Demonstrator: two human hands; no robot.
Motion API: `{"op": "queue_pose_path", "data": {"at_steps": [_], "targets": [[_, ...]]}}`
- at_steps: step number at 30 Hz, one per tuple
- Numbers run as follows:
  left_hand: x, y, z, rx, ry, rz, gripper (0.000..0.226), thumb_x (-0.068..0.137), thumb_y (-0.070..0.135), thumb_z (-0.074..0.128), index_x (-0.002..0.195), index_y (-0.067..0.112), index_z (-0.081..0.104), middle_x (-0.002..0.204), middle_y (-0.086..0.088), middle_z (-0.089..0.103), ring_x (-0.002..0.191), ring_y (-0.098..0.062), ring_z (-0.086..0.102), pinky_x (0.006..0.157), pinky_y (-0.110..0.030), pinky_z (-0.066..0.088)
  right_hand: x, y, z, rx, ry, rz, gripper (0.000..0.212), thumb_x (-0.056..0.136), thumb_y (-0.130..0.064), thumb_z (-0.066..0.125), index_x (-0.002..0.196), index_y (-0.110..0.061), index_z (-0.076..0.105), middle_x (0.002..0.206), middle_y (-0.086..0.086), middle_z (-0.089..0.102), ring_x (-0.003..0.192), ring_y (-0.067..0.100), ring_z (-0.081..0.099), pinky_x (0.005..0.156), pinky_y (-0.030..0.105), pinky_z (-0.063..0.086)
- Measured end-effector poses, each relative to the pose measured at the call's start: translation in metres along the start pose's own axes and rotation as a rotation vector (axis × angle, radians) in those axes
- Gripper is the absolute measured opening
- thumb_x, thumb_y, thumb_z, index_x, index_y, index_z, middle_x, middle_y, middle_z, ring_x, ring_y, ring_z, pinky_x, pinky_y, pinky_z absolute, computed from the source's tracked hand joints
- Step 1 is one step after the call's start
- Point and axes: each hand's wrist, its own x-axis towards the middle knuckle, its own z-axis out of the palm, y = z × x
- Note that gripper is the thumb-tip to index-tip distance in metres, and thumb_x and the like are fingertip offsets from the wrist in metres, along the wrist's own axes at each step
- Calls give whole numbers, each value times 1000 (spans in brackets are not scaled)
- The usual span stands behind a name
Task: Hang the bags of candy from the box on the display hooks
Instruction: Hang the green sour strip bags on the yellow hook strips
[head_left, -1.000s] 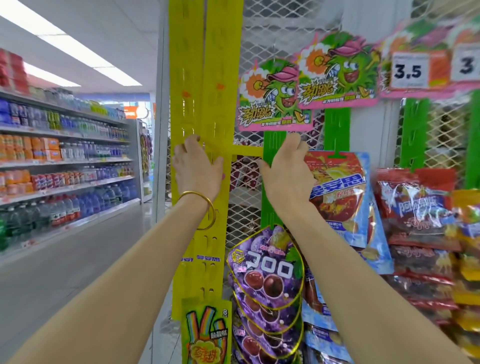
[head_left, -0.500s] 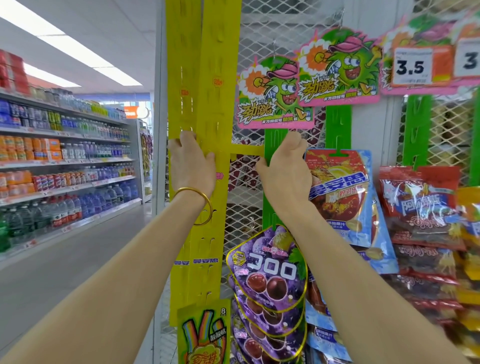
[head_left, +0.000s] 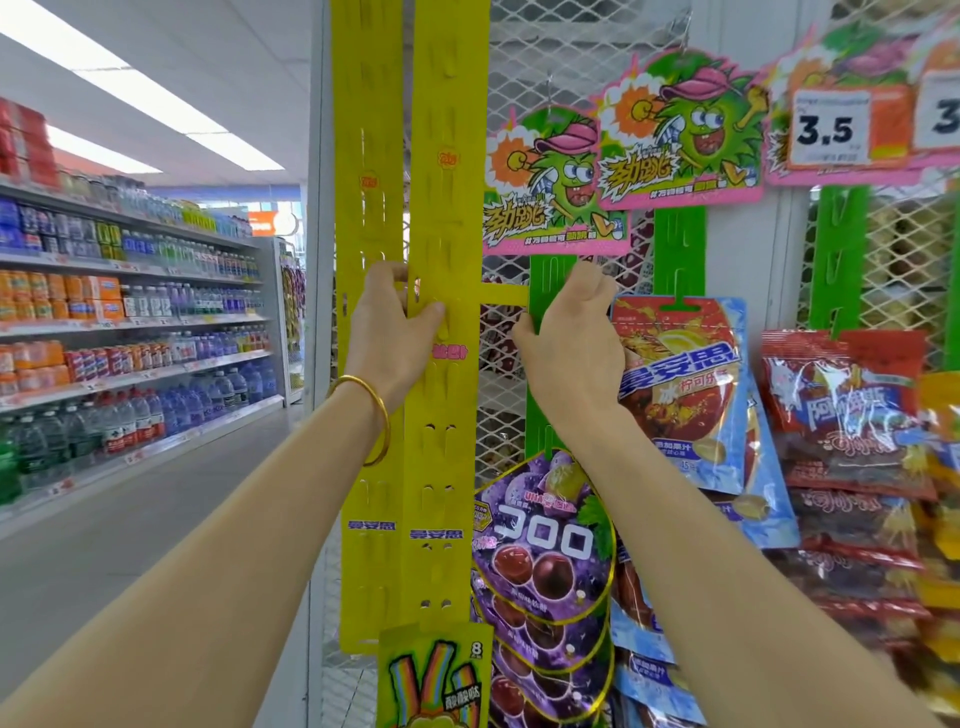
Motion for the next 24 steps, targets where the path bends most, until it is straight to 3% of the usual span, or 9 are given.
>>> {"op": "queue_pose_path", "data": {"at_steps": [5, 10, 13, 16, 19, 24], "targets": [[3, -4, 14, 64, 22, 1, 41, 88, 18, 61, 123, 16, 40, 111, -9, 60, 86, -22, 61, 58, -24, 47, 1, 1, 3, -15, -1, -18, 48, 91, -28, 56, 125, -5, 31, 123, 14, 39, 73, 28, 61, 53, 32, 38], [0, -5, 16, 252, 67, 64, 48, 83, 20, 66, 126, 13, 46, 119, -10, 51, 103, -25, 53, 90, -38, 47, 0, 3, 3, 6, -12, -36, 51, 90, -27, 59, 126, -4, 30, 124, 15, 37, 78, 32, 63, 54, 32, 42], [-7, -6, 13, 260, 84, 69, 52, 82, 17, 67, 129, 12, 44, 122, -10, 43, 103, -27, 52, 96, -37, 44, -4, 3, 0, 7, -12, -43, 50, 89, -27, 60, 124, -6, 31, 127, 16, 35, 81, 32, 63, 57, 32, 45], [-16, -10, 8, 267, 102, 73, 52, 82, 16, 67, 127, 12, 43, 119, -8, 41, 101, -26, 53, 95, -37, 45, -13, 2, -5, 7, 22, -60, 44, 89, -27, 60, 119, -7, 35, 125, 16, 35, 81, 31, 61, 59, 34, 49], [-28, -17, 3, 273, 111, 87, 48, 83, 17, 67, 124, 11, 43, 117, -7, 42, 98, -23, 54, 92, -34, 46, -27, 1, -8, 44, 16, -88, 34, 91, -23, 57, 114, -8, 38, 120, 12, 36, 70, 28, 56, 55, 32, 41], [-79, -38, -1, 239, 66, 120, 38, 84, 14, 64, 118, 15, 49, 110, -1, 46, 88, -14, 53, 78, -15, 42, -78, 6, -10, 116, -72, -168, 26, 92, -21, 54, 112, -9, 43, 114, 8, 41, 68, 27, 54, 52, 30, 35]]}}
